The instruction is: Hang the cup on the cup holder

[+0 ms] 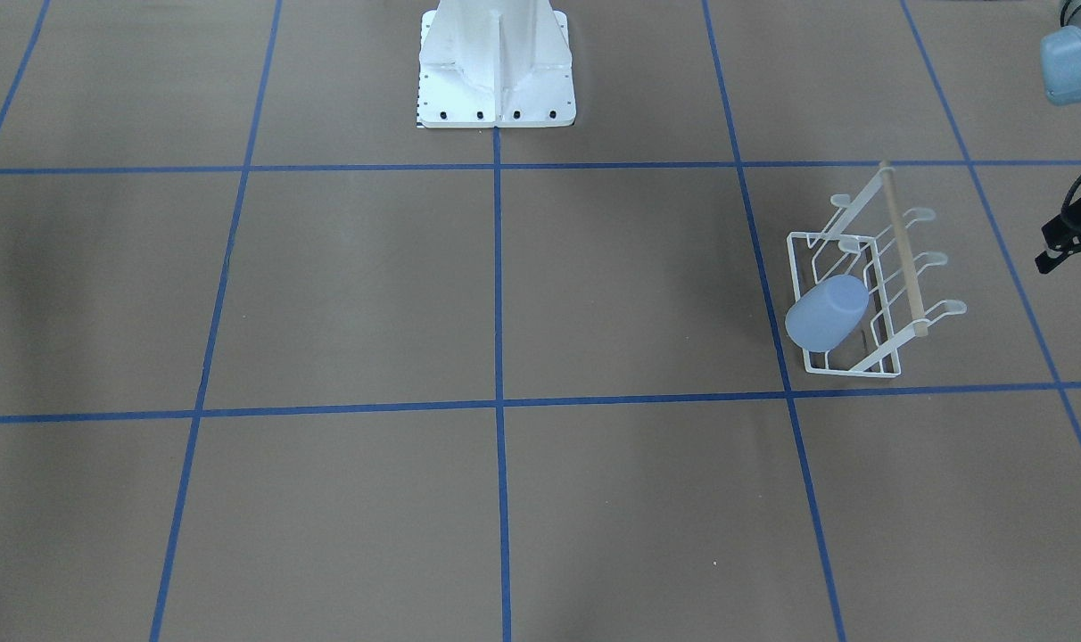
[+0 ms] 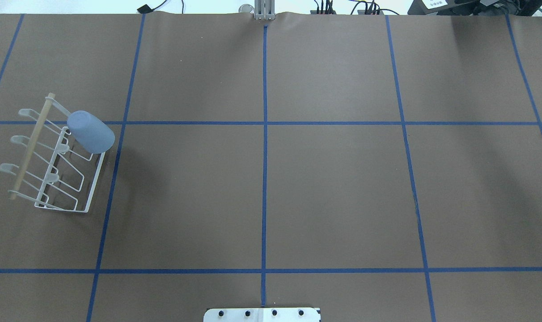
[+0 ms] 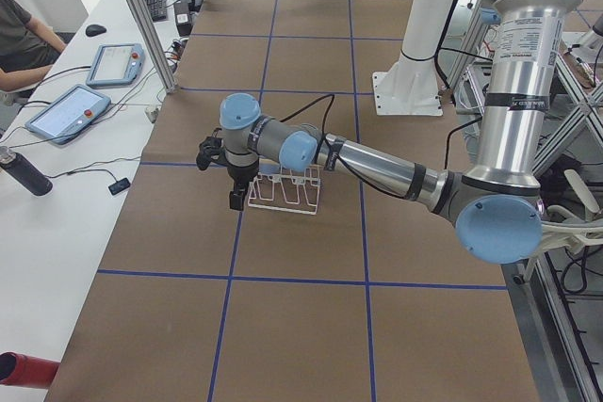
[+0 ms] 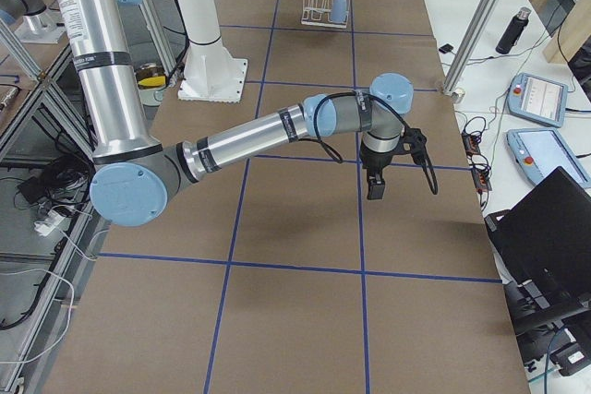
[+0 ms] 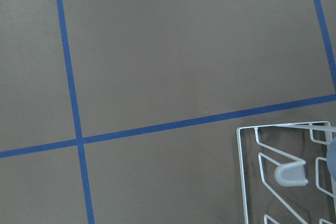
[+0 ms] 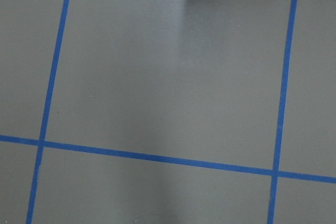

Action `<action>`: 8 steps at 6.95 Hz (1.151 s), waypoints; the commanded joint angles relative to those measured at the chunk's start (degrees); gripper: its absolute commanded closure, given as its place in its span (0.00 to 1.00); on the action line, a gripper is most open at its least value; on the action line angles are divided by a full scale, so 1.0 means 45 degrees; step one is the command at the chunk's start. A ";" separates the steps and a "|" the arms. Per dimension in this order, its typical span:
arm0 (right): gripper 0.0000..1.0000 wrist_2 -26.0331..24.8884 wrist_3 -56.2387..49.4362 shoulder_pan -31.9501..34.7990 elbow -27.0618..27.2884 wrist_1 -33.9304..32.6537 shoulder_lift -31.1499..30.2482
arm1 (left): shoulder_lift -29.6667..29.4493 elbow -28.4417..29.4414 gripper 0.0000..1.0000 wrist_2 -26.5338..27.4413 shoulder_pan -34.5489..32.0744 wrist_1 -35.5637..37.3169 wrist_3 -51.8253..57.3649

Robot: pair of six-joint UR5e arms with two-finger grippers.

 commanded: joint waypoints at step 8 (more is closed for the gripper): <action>0.00 -0.0465 -0.0729 -0.0600 0.0040 0.2396 -0.2156 | -0.0168 0.0314 0.01 -0.0452 -0.0595 0.0309 0.0991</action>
